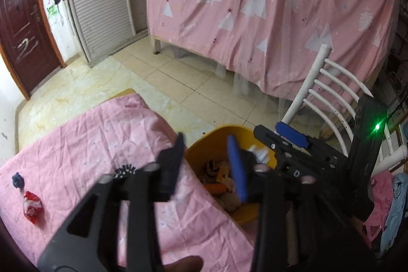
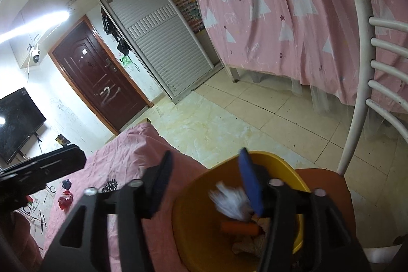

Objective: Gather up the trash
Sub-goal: 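Open both grippers to drop the box and tissue into the bin, then move both grippers back over the remaining items on the bed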

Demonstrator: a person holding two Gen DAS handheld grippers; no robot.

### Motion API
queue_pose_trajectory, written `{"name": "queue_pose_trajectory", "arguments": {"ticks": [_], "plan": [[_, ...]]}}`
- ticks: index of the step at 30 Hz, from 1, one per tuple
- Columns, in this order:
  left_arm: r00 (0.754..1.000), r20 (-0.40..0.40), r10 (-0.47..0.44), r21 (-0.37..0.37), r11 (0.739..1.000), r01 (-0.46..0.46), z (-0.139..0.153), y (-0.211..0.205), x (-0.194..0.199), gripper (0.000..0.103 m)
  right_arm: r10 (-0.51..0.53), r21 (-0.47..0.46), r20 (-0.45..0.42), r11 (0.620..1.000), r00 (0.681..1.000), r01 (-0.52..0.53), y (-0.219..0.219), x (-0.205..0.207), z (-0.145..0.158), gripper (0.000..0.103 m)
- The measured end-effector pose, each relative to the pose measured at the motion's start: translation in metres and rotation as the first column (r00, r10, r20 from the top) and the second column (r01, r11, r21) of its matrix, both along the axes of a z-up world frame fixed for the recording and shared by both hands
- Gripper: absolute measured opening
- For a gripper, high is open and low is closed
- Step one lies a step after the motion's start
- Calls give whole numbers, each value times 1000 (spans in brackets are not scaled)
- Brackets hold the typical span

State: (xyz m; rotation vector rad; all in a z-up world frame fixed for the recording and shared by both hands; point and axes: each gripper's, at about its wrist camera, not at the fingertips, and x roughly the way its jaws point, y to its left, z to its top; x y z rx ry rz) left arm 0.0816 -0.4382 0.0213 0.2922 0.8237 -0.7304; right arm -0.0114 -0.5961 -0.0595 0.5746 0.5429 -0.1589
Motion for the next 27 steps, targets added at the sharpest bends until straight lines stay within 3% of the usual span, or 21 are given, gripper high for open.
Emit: {"name": "queue_pose_trajectory", "arguments": {"ticks": [4, 7, 12, 21, 27], "plan": [[1000, -7, 26, -10, 1000, -26, 1, 12, 7, 49, 7, -9, 1, 1000, 1000, -7, 6, 1, 0, 63], [999, -9, 47, -24, 999, -47, 4, 24, 11, 58, 12, -14, 2, 1000, 1000, -12, 10, 2, 1, 65], [996, -2, 88, -38, 995, -88, 9, 50, 20, 59, 40, -40, -3, 998, 999, -40, 25, 8, 5, 68], [985, 23, 173, -49, 984, -172, 18, 101, 37, 70, 115, -80, 0, 990, 993, -115, 71, 20, 22, 71], [970, 33, 241, -38, 970, -240, 16, 146, 53, 71, 193, -123, -8, 974, 981, -193, 114, 38, 35, 75]]}}
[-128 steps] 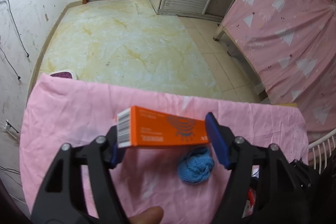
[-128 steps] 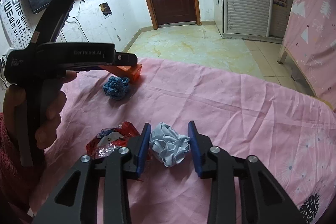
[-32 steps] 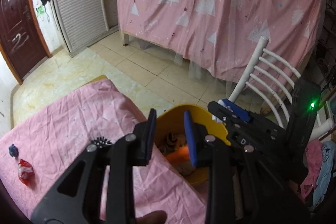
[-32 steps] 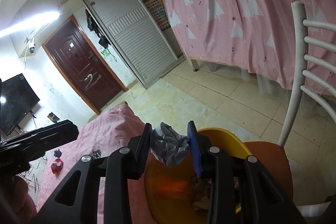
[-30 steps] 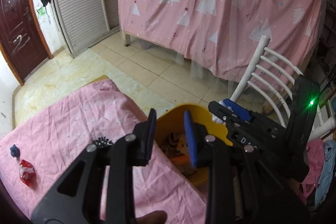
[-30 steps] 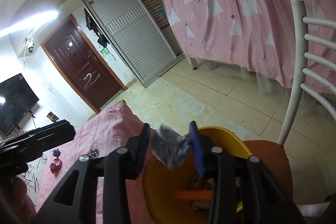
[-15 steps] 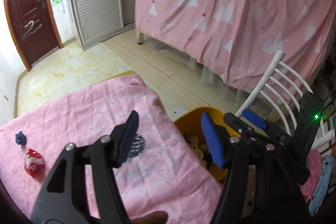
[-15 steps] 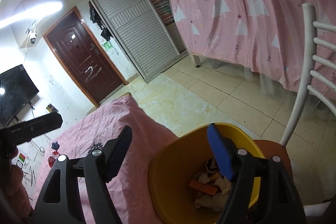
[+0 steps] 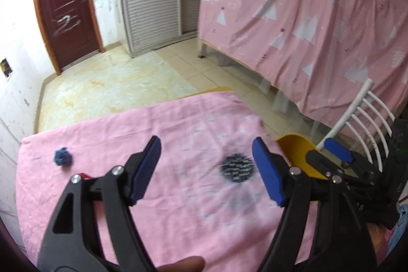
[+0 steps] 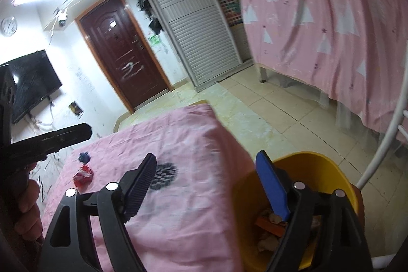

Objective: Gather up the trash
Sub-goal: 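Move both grippers back over the remaining items on the bed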

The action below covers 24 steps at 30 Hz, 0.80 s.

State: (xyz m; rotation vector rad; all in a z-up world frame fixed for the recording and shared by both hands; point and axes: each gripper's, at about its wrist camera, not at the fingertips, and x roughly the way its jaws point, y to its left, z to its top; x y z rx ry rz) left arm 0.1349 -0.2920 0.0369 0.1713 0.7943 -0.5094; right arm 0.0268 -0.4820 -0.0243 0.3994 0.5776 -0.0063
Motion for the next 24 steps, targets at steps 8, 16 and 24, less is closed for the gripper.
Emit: {"name": "queue_pose_trajectory", "arguments": {"ticks": [8, 16, 24], "plan": [[994, -21, 103, -10, 995, -103, -5, 67, 25, 75, 112, -53, -27, 992, 993, -113, 59, 30, 6, 77], [983, -46, 177, -21, 984, -178, -11, 117, 46, 75, 195, -96, -53, 975, 979, -199, 115, 54, 8, 78], [969, -65, 237, -23, 971, -239, -19, 155, 65, 75, 268, -138, -82, 951, 960, -277, 160, 74, 9, 80]]}}
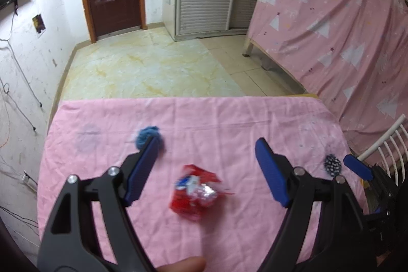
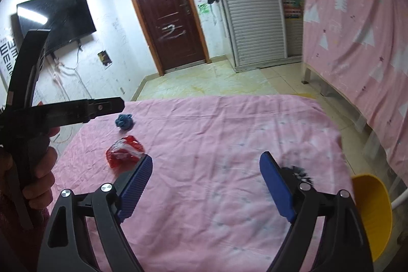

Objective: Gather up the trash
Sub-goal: 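Move both grippers back over the remaining items on the bed, then grasp the blue knotted sock with the left gripper while the right grasps the red wrapper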

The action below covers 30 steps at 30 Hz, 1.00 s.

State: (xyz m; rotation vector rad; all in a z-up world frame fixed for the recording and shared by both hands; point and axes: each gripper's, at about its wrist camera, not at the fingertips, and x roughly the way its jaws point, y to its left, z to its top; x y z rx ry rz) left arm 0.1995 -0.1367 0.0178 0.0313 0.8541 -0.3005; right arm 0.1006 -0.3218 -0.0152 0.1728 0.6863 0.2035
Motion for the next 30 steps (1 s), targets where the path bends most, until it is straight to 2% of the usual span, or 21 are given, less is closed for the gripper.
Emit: {"name": "queue_pose_trajectory", "arguments": {"ticks": [13, 30], "plan": [[996, -41, 85, 9, 996, -84, -21, 43, 33, 75, 140, -55, -37, 988, 989, -142, 65, 25, -8, 80], [986, -109, 127, 61, 991, -121, -52, 50, 73, 75, 304, -118, -94, 942, 948, -314, 139, 54, -21, 81]]}}
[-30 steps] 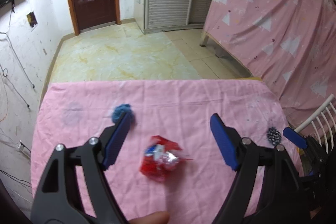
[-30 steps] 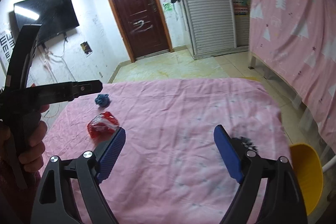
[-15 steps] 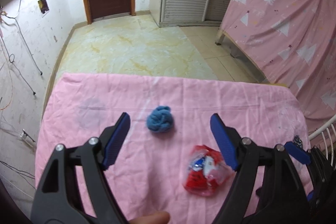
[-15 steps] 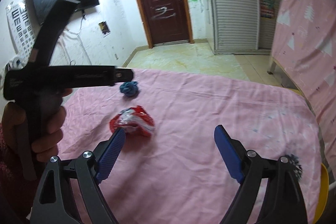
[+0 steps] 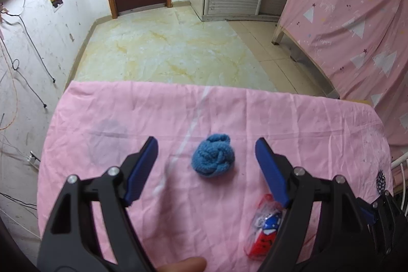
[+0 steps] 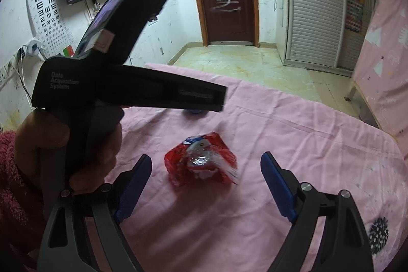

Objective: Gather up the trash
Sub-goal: 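Grasp the blue knotted sock with the left gripper while the right grasps the red wrapper, then carry the blue sock and red wrapper over the yellow bin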

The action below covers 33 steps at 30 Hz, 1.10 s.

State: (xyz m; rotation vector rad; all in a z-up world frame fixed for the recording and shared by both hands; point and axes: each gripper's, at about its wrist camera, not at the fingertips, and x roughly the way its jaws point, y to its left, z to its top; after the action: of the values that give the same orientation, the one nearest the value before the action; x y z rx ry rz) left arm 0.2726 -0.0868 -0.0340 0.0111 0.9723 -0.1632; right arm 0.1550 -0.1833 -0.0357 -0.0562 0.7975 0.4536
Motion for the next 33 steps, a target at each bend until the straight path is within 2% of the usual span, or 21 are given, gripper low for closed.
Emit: {"name": "queue_pose_trajectory", "arguments": {"ticks": [4, 6, 10, 13, 19, 20, 24, 27, 33], "plan": [[1000, -7, 1, 15, 1000, -1, -4, 0, 6, 70, 5, -12, -17, 1000, 1000, -5, 5, 7, -4, 81], [1000, -21, 0, 12, 1000, 0, -7, 1, 9, 59, 5, -15, -25, 1000, 1000, -5, 6, 11, -6, 81], [999, -44, -9, -1, 1000, 9, -13, 4, 12, 47, 10, -26, -40, 1000, 999, -11, 12, 18, -9, 81], [999, -41, -25, -13, 1000, 24, -13, 1, 11, 32, 15, -34, -45, 999, 999, -17, 16, 21, -10, 81], [998, -22, -55, 15, 998, 56, -13, -9, 5, 29, 5, -24, -58, 1000, 998, -7, 15, 27, -13, 81], [998, -23, -56, 10, 998, 56, -13, -9, 5, 29, 5, -24, -58, 1000, 998, -6, 15, 28, -13, 78], [998, -24, -49, -1, 999, 49, -13, -7, 4, 29, 8, -39, -72, 999, 997, -11, 16, 28, -16, 43], [999, -29, -40, -11, 999, 40, -14, -4, 4, 29, 5, -39, -73, 999, 997, -8, 16, 28, -18, 37], [999, -29, -25, -26, 999, 24, -11, 4, 2, 29, -25, -25, -63, 999, 998, 23, 4, 23, -16, 37]]}}
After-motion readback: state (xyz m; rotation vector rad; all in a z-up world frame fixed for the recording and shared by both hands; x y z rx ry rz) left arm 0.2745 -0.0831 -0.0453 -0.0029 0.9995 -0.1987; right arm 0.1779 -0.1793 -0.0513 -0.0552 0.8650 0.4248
